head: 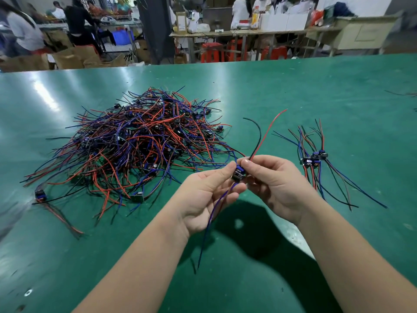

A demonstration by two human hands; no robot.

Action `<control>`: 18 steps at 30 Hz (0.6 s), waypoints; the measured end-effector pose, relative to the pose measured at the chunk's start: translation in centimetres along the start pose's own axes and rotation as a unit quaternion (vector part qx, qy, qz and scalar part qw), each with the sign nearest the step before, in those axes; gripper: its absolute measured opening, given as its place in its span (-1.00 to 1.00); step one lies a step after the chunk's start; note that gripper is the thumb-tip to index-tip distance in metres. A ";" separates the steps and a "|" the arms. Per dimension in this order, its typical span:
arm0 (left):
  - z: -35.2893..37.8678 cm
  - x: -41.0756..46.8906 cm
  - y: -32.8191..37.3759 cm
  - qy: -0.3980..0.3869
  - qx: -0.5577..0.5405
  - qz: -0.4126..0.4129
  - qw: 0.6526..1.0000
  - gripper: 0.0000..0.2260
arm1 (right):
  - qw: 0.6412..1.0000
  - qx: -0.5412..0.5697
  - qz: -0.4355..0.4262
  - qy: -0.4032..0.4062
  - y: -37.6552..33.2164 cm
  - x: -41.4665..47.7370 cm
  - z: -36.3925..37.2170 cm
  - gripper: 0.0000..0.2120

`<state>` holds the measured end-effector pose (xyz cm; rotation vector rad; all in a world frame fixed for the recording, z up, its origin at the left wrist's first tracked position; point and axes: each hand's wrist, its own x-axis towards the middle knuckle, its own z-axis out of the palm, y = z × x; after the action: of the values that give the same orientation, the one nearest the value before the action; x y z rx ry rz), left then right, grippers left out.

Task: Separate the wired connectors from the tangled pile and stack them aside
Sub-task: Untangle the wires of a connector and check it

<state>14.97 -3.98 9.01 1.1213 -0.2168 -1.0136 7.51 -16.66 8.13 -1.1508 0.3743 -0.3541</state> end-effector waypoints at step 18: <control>-0.6 -1.3 0.5 -0.161 0.206 -0.041 0.964 -0.91 | 0.973 0.111 0.062 0.194 -2.8 0.8 -3.1 -0.85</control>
<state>14.90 -2.58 9.53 1.3416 -0.6700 -1.2600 6.59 -20.54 9.50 -0.8325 0.7271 -0.4991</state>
